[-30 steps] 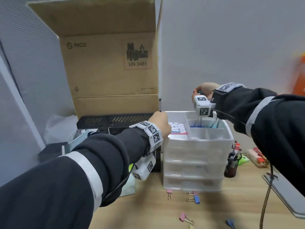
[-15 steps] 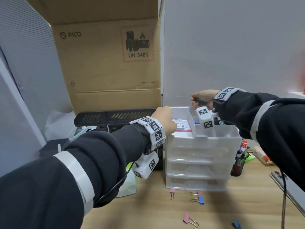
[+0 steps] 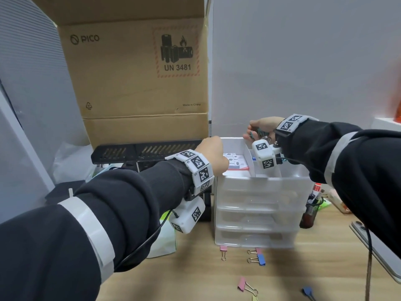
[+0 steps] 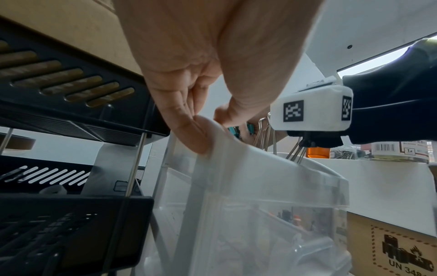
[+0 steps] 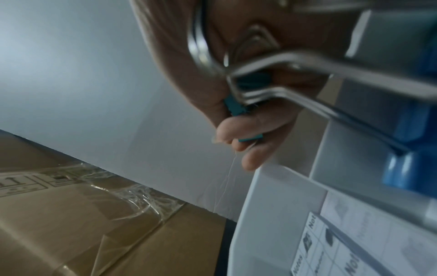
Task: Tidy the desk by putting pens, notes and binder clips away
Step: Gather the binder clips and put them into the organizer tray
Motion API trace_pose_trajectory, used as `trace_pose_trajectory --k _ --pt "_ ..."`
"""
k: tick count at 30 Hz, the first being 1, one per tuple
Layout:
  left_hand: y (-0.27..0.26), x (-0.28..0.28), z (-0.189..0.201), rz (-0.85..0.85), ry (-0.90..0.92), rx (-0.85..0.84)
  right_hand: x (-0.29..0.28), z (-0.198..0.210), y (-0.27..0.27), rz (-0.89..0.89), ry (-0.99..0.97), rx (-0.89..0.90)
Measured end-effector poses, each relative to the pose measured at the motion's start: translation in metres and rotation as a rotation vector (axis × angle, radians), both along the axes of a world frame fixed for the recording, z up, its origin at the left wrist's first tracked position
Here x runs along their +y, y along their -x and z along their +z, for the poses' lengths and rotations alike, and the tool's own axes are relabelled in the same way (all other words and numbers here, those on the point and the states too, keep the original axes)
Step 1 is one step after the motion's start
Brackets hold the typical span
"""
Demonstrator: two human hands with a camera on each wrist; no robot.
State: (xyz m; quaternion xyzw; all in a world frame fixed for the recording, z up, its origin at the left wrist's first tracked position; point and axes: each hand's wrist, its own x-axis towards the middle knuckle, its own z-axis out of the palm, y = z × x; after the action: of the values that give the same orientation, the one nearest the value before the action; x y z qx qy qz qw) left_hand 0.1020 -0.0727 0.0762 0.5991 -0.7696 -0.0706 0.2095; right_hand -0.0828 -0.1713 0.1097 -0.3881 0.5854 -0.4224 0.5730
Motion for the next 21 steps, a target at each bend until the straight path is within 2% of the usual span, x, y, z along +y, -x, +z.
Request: trace_pose_trajectory --k 4,6,9,11,15,17,21 --pt "-0.001 0.001 0.002 -0.008 -0.009 -0.01 0.0 0.0 0.002 -0.006 0.0 0.077" --pt "-0.001 0.001 0.002 -0.008 -0.015 -0.013 0.002 -0.001 0.0 -0.011 0.045 0.275" --pt "0.0 0.001 0.002 -0.002 -0.02 -0.014 0.007 0.0 0.0 -0.054 0.168 0.703" --pt "0.0 0.002 0.002 -0.005 -0.025 -0.009 0.009 0.004 -0.001 -0.072 0.188 0.828" --pt "0.0 0.003 0.002 -0.009 -0.026 -0.012 0.024 0.014 -0.003 0.131 0.102 1.066" --pt "0.001 0.004 0.002 -0.003 -0.028 -0.01 0.029 0.019 -0.005 0.229 0.116 1.116" --pt "0.001 0.005 0.003 0.002 -0.031 -0.005 0.029 0.019 -0.017 0.302 -0.053 1.264"
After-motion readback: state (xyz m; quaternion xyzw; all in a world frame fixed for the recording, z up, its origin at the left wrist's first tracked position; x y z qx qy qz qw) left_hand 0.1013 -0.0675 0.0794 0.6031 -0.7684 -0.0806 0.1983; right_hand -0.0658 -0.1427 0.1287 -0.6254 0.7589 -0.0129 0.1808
